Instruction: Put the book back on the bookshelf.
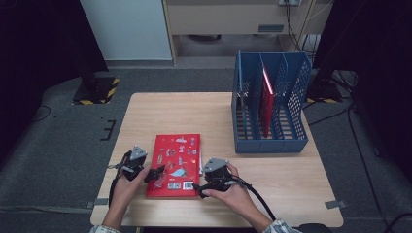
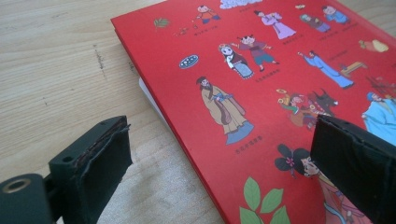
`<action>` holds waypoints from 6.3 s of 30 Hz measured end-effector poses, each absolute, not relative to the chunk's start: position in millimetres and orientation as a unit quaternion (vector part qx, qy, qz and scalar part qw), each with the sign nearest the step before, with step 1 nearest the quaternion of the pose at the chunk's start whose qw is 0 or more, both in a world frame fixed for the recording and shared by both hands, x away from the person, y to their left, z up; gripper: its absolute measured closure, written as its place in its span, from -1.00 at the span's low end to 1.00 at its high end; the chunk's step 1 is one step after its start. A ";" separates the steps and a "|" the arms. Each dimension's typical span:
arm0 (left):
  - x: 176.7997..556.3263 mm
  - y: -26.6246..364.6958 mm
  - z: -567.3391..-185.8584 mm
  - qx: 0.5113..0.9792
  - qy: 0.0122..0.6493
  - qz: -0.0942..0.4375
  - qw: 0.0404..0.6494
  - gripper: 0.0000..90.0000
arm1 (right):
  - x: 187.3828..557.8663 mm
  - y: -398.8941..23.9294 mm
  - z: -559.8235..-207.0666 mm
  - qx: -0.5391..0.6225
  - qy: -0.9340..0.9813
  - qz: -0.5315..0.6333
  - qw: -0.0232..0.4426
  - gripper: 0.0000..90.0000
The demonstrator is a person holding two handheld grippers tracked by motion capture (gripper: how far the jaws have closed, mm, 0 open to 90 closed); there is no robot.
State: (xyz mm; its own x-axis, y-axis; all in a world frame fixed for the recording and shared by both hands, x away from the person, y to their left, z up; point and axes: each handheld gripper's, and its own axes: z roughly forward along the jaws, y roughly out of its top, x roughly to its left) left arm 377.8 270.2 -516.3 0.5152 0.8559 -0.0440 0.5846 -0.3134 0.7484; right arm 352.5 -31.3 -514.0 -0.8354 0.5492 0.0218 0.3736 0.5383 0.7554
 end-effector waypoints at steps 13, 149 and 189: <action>379.8 268.8 -517.3 0.791 0.451 0.181 0.371 -0.91 | 350.3 -27.8 -520.6 0.271 0.865 0.412 0.087 -0.74; 386.5 253.6 -495.2 0.784 0.400 0.143 0.453 -0.48 | 401.7 -33.8 -500.1 0.322 0.835 0.440 0.078 -0.48; 380.6 247.3 -457.8 0.784 0.388 0.159 0.458 -0.15 | 396.9 -43.7 -465.1 0.298 0.838 0.440 0.122 -0.21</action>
